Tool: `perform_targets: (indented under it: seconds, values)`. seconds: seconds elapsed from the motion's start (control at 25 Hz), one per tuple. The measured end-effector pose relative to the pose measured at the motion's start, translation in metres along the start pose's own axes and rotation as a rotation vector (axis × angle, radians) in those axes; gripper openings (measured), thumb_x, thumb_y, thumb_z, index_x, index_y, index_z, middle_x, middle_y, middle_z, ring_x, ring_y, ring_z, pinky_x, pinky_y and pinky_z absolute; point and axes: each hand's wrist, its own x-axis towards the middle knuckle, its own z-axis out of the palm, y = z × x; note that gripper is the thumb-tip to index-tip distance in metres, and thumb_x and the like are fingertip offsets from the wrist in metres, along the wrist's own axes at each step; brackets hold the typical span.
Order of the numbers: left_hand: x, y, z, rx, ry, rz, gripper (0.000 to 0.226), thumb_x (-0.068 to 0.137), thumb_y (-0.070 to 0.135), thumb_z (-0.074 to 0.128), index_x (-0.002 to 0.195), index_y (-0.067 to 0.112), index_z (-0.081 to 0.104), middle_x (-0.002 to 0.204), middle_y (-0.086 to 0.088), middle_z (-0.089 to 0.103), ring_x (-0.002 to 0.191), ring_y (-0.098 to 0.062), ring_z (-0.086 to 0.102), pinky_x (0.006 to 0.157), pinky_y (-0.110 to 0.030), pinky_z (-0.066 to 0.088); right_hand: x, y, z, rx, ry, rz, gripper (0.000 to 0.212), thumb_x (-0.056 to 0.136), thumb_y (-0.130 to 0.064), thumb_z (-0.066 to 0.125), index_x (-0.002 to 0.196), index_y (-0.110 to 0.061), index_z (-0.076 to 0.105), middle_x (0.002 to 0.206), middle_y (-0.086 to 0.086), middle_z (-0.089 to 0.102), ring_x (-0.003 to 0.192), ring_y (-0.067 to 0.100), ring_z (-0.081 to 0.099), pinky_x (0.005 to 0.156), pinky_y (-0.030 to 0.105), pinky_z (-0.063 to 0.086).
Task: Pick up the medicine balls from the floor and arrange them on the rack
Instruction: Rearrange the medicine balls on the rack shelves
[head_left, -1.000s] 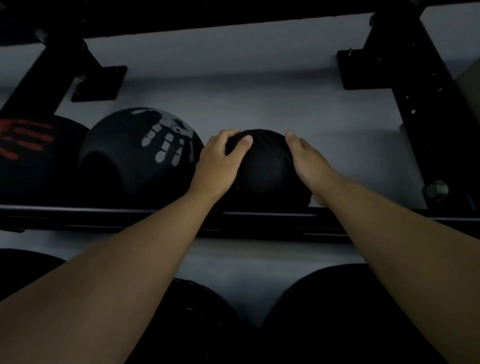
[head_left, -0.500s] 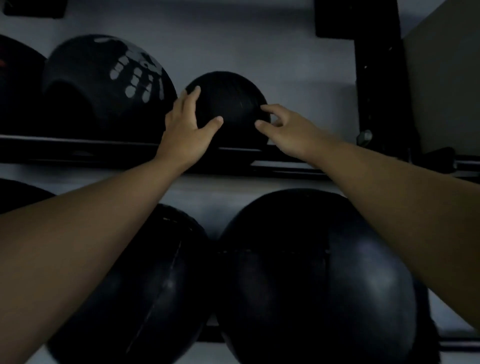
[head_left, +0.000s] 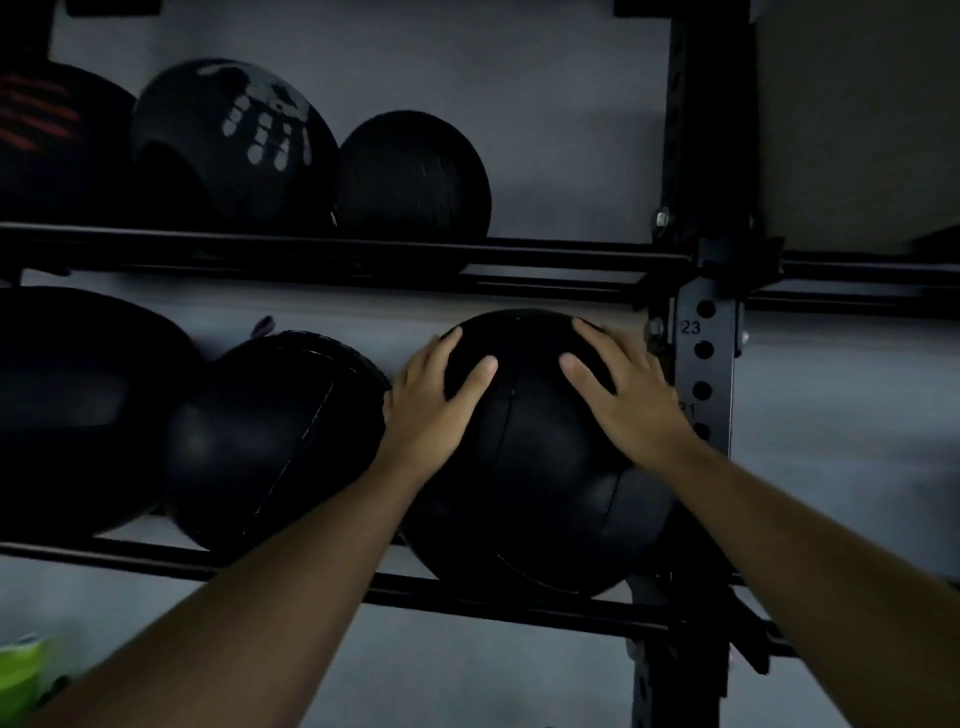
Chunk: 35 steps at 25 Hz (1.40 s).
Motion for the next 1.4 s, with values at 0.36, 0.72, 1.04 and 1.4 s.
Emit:
perform_targets:
  seconds: [0.36,0.72,1.04,1.4]
  values:
    - [-0.014,-0.009,0.016,-0.127,0.183,-0.159,0.1,0.063,0.092,0.048,0.153,0.051,0.037,0.17,0.009,0.028,0.158,-0.029,0.021,0.125,-0.065,0.014,-0.013,0.007,0.018,0.286,0.207,0.337,0.091,0.081,-0.091,0.037,0.162,-0.05,0.026,0.169,0.009,0.033,0.156,0.039,0.023,0.124,0.066,0.022]
    - [0.014,-0.046,-0.006,-0.333,0.069,-0.123,0.082,0.071,0.074,0.056,0.148,0.046,0.05,0.157,0.009,0.044,0.148,-0.02,0.042,0.123,-0.054,0.036,-0.01,-0.005,0.014,0.009,0.165,0.245,0.102,0.069,-0.1,0.035,0.156,-0.047,0.031,0.161,0.011,0.036,0.15,0.043,0.031,0.119,0.064,0.026]
    - [0.021,-0.049,0.01,-0.334,0.216,-0.096,0.085,0.072,0.088,0.05,0.146,0.046,0.054,0.154,0.01,0.05,0.146,-0.02,0.046,0.124,-0.055,0.033,-0.007,-0.015,0.034,-0.015,0.233,0.227,0.107,0.067,-0.101,0.03,0.16,-0.049,0.025,0.164,0.01,0.034,0.152,0.04,0.03,0.121,0.063,0.026]
    - [0.02,-0.052,-0.008,-0.281,0.055,-0.09,0.092,0.074,0.095,0.048,0.153,0.048,0.044,0.161,0.009,0.045,0.151,-0.018,0.041,0.124,-0.047,0.035,-0.018,-0.024,0.033,-0.065,0.239,0.2,0.106,0.073,-0.097,0.029,0.163,-0.041,0.027,0.164,0.017,0.033,0.151,0.046,0.03,0.12,0.066,0.023]
